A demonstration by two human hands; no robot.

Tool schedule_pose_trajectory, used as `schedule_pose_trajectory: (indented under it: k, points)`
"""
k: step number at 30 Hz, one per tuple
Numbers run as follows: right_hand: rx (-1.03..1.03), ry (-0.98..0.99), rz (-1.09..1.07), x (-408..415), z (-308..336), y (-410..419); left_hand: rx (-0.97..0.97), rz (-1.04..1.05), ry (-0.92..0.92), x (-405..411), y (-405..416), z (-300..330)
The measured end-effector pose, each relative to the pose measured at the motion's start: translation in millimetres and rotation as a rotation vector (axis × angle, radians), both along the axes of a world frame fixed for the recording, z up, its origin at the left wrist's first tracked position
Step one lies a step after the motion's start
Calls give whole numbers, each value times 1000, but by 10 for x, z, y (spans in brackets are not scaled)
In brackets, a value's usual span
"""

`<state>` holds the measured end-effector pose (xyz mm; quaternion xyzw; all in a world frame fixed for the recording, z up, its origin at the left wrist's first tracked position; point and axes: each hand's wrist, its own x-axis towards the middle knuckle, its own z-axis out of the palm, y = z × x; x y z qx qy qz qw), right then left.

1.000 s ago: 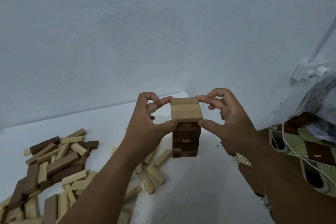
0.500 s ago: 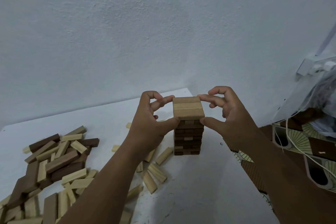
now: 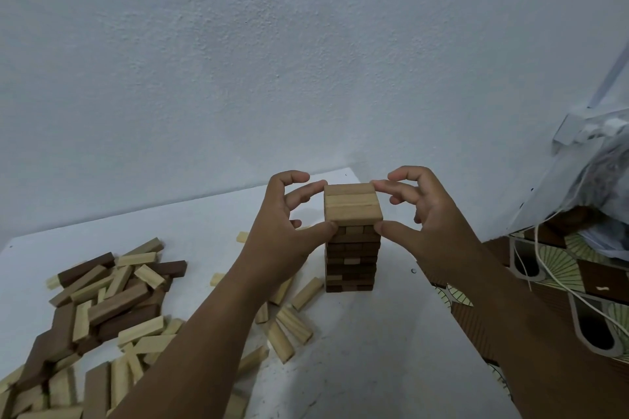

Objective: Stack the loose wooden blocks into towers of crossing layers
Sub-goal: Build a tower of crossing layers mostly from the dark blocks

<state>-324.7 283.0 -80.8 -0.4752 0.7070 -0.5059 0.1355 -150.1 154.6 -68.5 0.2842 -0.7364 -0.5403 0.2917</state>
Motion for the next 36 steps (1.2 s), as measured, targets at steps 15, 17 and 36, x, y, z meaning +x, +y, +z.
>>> schedule_pose_trajectory:
  k: [15,17,36]
  points:
    - [-158,176,-99,402,217,27,-206,123,11,434,120,148]
    - [-209,198,-47,692,287,14,-245,144,13,624,200,214]
    - [121,231,379,2532,-241,-763,-331,554,-513,2961,-97,-435]
